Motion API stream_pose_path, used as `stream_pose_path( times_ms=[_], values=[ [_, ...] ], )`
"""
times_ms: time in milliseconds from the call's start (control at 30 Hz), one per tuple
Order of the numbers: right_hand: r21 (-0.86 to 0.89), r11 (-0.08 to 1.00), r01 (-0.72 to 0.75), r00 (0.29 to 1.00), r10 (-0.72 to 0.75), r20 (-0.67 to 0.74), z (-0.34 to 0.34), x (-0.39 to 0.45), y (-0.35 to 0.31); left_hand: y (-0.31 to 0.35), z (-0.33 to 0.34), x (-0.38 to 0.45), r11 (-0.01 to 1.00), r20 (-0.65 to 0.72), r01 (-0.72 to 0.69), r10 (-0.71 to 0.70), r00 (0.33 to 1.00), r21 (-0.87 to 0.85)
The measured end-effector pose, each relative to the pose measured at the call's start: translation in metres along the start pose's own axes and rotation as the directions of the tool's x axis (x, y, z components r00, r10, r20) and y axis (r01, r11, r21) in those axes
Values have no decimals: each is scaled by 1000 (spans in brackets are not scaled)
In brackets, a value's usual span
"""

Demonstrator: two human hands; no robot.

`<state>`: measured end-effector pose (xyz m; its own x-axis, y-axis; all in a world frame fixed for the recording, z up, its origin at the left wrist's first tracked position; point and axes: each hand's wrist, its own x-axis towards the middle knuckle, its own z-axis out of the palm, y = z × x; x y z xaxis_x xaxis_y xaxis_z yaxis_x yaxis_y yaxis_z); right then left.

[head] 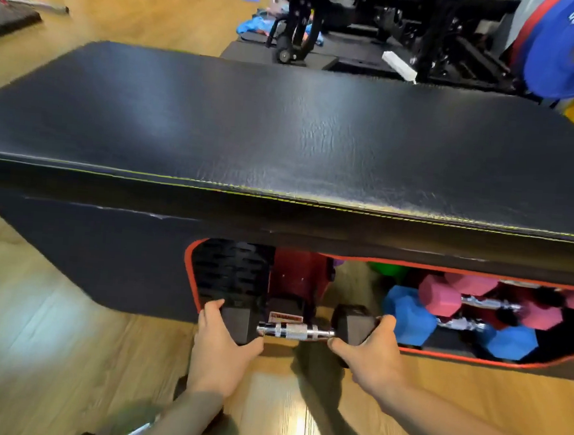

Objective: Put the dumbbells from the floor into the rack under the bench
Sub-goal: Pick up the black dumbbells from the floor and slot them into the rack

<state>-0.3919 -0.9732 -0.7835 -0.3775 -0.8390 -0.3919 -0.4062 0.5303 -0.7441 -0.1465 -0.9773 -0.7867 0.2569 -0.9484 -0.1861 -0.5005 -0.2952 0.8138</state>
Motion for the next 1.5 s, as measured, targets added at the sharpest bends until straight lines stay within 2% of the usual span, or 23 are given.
stream_pose_path(
  times_ms=[133, 433, 600, 800, 933, 1067, 1233, 1500],
  values=[
    [-3, 1000, 1, 1000, -1, -12, 8, 15, 16, -14, 17, 16, 999, 22, -32, 31, 999, 35],
    [-44, 999, 23, 992, -29, -126, 33, 44, 10, -27, 39, 59, 999, 35, 32, -32, 999, -15],
    [-40, 999, 20, 990, -25, -137, 41, 61, 9, -30, 46, 82, 998, 40, 1, 1, 999, -59],
    [130, 989, 67, 985, -45, -166, 54, 87, 10, -27, 49, 101, 998, 53, 29, -27, 998, -46],
    [153, 988, 37, 987, -13, -158, 61, 98, 22, -24, 52, 108, 999, 84, -32, 28, 996, 38],
    [67, 996, 56, 981, -42, -191, 65, 99, 26, -20, 59, 119, 982, 108, -105, 88, 990, 157],
    [-153, 977, 147, 966, -175, -190, 73, 83, 25, -17, 64, 111, 916, 85, -175, 155, 984, 360],
    [-152, 975, 163, 961, -192, -200, 74, 84, 27, -21, 69, 109, 927, 36, -174, 172, 985, 331]
  ],
)
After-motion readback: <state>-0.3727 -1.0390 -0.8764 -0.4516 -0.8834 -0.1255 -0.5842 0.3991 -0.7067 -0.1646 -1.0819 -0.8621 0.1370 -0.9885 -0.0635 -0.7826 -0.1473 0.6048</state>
